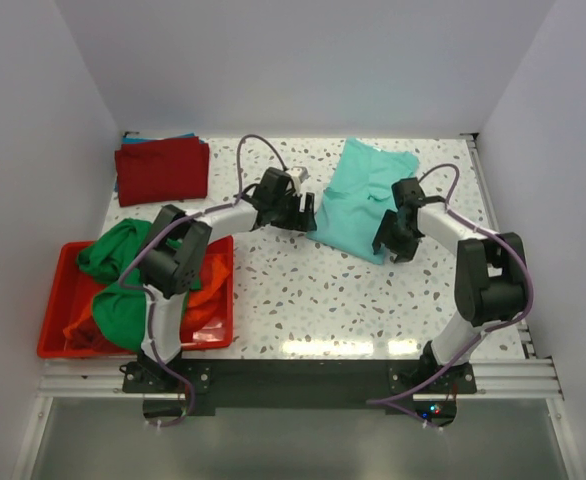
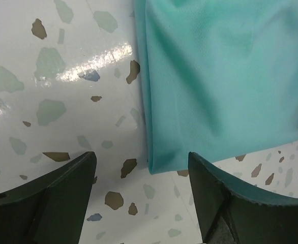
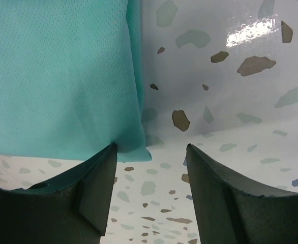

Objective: Fold and stack the t-shirts
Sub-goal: Fold the tshirt

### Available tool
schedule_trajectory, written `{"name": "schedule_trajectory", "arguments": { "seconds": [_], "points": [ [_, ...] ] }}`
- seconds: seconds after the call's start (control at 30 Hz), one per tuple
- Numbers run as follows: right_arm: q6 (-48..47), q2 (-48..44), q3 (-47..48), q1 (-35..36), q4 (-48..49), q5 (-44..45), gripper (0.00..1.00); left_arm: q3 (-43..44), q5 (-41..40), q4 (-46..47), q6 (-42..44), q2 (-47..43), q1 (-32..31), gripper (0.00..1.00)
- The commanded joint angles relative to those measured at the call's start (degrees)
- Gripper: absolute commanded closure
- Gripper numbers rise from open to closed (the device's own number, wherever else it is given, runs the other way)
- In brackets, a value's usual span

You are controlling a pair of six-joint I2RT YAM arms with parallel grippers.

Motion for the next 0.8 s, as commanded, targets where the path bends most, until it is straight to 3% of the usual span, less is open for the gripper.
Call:
{"name": "schedule_trajectory", "arguments": {
  "seconds": [0.0, 0.43, 0.77],
  "points": [
    [0.63, -1.52, -1.24, 0.17, 3.24, -1.49, 0.40, -1.31, -0.77, 1.41, -0.83, -2.80, -0.37, 0.23],
    [1.16, 1.82, -4.40, 0.26, 6.31, -3.42, 0.55, -2.19, -4.02, -0.34, -0.84, -3.06, -1.16, 0.23],
    [1.43, 5.60, -5.11, 0.17, 7.81, -4.05, 0.82, 0.00, -7.01, -3.95, 1.36, -1.39, -2.83, 0.32]
  ]
}}
